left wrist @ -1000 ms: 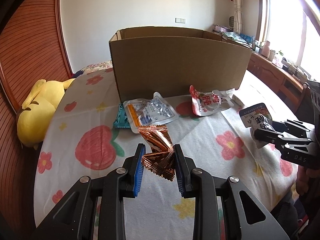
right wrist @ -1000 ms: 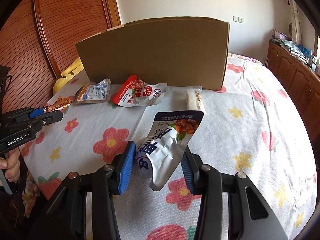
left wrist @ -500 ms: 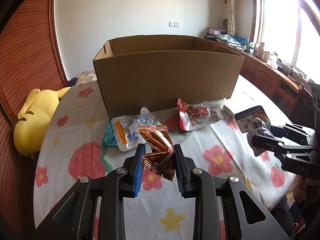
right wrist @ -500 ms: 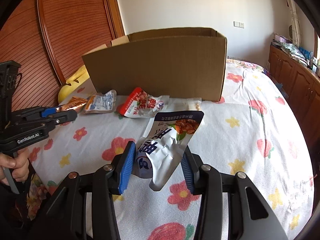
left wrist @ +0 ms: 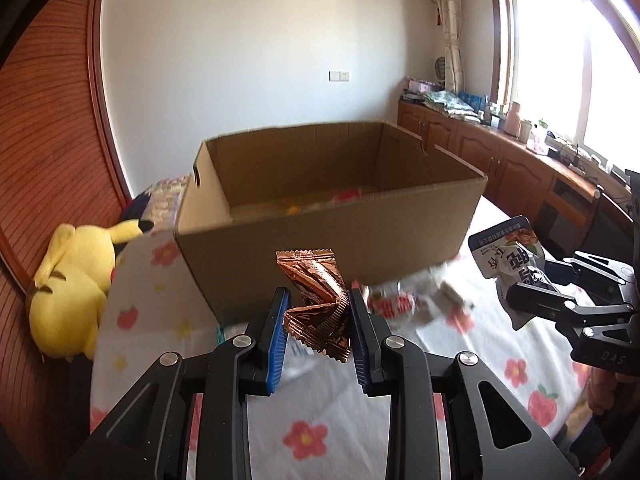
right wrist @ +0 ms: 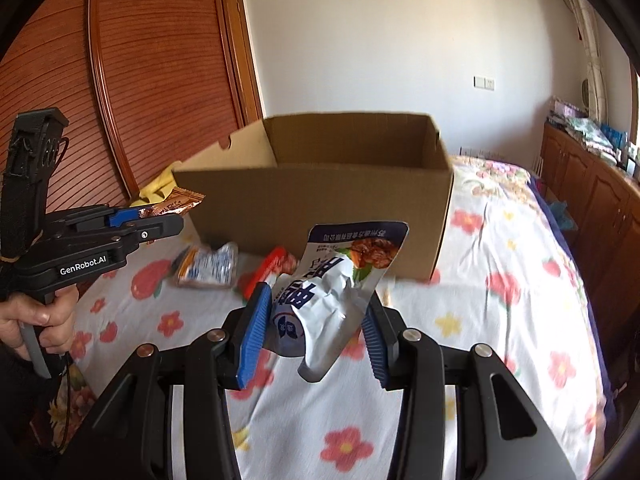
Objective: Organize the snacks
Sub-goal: 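Lift the duck-neck pouch and copper candy and carry both over the box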
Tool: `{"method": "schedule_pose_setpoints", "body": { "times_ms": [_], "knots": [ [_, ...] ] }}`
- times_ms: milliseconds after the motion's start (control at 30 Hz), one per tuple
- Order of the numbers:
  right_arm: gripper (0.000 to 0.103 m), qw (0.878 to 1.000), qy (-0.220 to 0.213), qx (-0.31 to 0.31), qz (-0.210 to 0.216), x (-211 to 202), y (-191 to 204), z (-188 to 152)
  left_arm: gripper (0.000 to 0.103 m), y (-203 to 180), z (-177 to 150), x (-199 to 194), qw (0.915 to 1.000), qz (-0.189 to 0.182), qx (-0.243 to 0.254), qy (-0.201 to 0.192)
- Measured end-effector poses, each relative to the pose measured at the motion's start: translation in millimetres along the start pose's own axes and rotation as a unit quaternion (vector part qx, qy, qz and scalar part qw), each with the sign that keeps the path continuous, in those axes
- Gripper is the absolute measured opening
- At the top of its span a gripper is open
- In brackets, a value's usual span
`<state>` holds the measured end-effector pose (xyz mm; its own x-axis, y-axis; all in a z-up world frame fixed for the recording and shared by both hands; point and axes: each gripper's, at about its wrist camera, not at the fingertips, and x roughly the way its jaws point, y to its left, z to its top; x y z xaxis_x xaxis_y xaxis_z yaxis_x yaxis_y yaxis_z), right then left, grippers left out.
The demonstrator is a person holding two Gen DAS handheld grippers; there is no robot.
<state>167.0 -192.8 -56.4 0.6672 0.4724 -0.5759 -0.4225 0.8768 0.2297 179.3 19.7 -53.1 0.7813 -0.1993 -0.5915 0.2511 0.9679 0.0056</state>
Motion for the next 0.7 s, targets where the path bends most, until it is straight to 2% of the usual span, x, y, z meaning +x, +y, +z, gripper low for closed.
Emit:
{"method": "schedule_pose_setpoints", "body": {
  "times_ms": [367, 700],
  "knots": [
    [0.046, 0.999, -0.042, -0.026, -0.006, 14, -10, 51, 0.029, 3, 32, 24, 0.9994, 0.009, 0.021, -0.026],
    [0.046, 0.998, -0.057, -0.039, 0.000, 43, -15, 85, 0.029, 8, 45, 56, 0.9994, 0.013, 0.026, -0.022]
  ]
}}
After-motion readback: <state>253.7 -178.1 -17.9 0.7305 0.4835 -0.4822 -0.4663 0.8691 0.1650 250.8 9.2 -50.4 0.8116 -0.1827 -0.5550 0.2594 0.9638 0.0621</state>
